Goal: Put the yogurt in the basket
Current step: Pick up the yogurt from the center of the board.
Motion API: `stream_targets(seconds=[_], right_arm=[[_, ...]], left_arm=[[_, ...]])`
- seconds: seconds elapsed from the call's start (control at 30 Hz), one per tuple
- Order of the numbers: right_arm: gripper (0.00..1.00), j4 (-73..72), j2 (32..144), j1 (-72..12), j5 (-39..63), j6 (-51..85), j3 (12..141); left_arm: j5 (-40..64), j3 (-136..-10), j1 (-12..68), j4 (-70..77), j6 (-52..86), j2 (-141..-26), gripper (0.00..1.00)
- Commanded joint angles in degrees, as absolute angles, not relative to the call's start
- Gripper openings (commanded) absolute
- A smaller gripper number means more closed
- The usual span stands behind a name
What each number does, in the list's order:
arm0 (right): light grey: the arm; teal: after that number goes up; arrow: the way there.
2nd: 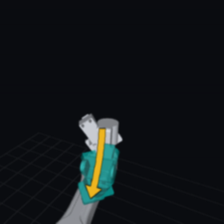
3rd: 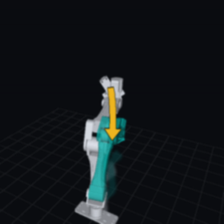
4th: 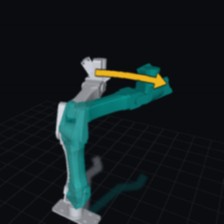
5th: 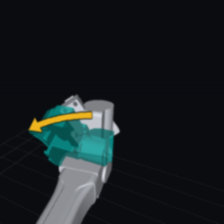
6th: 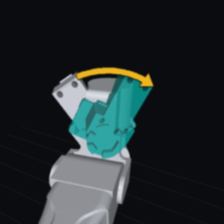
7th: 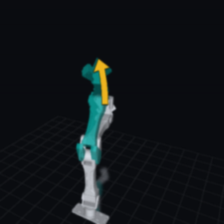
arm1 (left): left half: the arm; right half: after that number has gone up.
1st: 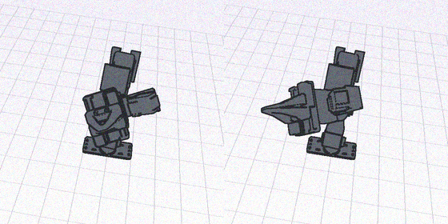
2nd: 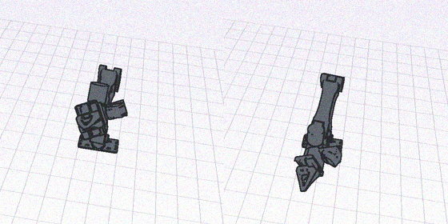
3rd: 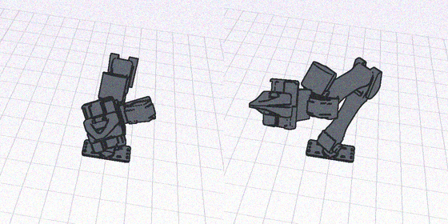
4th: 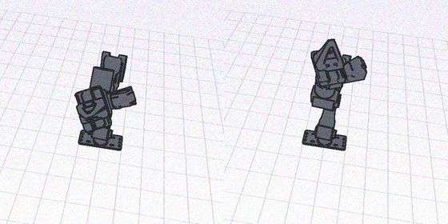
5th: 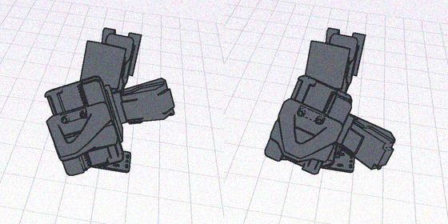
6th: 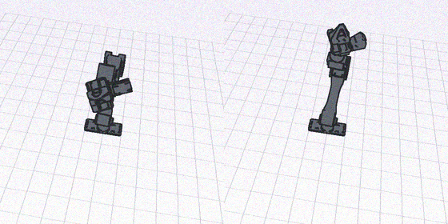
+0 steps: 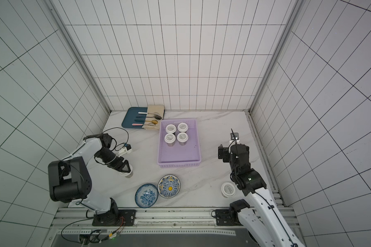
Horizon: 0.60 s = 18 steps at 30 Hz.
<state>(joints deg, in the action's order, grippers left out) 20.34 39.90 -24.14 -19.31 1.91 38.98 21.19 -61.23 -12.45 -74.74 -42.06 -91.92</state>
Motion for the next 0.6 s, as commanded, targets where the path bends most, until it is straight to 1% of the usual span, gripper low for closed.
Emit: stream_targets(seconds=[0.0, 0.1, 0.23, 0.33, 0.47, 0.57], right_arm=[[0.99, 19.0, 39.8, -24.8, -19.4, 1.6, 37.3], [0.99, 18.9, 39.9, -24.8, -19.4, 1.6, 37.3], [0.99, 18.9, 40.0, -24.8, -19.4, 1.6, 37.4], [0.99, 18.9, 40.0, -24.8, -19.4, 1.6, 37.3], [0.99, 19.0, 40.0, -24.8, -19.4, 1.6, 37.3], [0.99, 19.0, 39.9, -24.8, -19.4, 1.6, 37.3]], left_arm=[[21.2, -60.8, -12.5, -72.6, -41.8, -92.3, 0.86], [20.9, -60.9, -12.4, -72.1, -41.4, -92.6, 0.85], [20.6, -60.7, -12.4, -71.8, -41.0, -93.3, 0.82], [20.6, -60.4, -12.3, -71.8, -41.0, -93.3, 0.78], [20.7, -60.3, -12.3, -72.1, -41.0, -93.4, 0.71], [20.9, -60.5, -12.3, -72.5, -41.0, -93.4, 0.70]])
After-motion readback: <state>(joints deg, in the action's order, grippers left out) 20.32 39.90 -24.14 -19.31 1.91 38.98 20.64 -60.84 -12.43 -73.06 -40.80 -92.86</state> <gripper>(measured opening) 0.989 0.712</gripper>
